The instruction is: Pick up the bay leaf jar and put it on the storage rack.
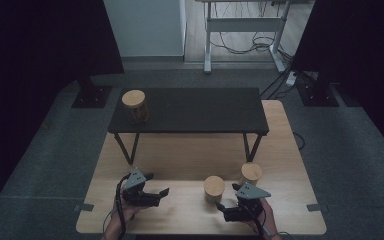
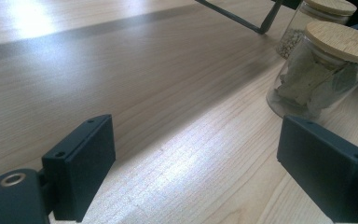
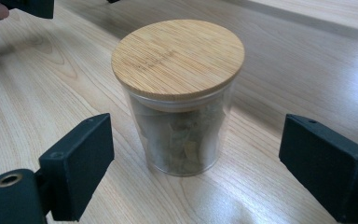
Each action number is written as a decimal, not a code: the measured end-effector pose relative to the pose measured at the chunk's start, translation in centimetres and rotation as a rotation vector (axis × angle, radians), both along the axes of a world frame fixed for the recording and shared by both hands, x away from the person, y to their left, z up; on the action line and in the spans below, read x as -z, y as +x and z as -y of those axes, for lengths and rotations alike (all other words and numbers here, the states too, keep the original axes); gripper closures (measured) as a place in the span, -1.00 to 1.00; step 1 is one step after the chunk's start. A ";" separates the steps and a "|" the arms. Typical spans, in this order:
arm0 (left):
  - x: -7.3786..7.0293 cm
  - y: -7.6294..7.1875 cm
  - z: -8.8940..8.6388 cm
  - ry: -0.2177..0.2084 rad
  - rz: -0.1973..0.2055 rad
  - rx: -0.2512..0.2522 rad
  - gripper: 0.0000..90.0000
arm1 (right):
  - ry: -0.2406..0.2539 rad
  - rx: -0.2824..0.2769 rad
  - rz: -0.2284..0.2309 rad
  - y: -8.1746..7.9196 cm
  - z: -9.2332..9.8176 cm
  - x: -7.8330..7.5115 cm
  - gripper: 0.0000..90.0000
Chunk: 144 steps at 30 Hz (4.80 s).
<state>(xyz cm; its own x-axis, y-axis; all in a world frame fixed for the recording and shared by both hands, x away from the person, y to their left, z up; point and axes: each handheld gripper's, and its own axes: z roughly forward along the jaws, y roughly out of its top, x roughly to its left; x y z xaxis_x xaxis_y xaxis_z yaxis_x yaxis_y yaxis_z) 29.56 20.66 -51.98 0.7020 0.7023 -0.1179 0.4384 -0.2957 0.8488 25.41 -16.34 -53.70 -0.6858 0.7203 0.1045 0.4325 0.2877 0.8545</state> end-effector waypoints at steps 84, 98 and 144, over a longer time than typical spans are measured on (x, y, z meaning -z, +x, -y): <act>0.6 0.1 0.2 0.034 -0.010 0.004 -0.75 | -0.066 0.034 0.043 2.3 -5.0 0.9 -0.45; 0.6 0.1 0.2 0.036 -0.011 0.002 -0.75 | -0.041 0.001 0.075 1.1 -4.2 -0.5 -0.45; 0.8 0.1 0.7 0.030 -0.015 0.010 -0.76 | -0.015 -0.054 0.137 1.0 -3.9 -5.2 -0.45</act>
<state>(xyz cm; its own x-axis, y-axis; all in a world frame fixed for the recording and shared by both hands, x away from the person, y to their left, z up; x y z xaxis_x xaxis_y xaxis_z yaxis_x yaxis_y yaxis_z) 29.69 19.97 -52.78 0.7071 0.6989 -0.1073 0.4480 -0.3253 0.8328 26.43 -12.47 -48.49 -0.7309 0.6824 -0.0030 0.2955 0.3205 0.9000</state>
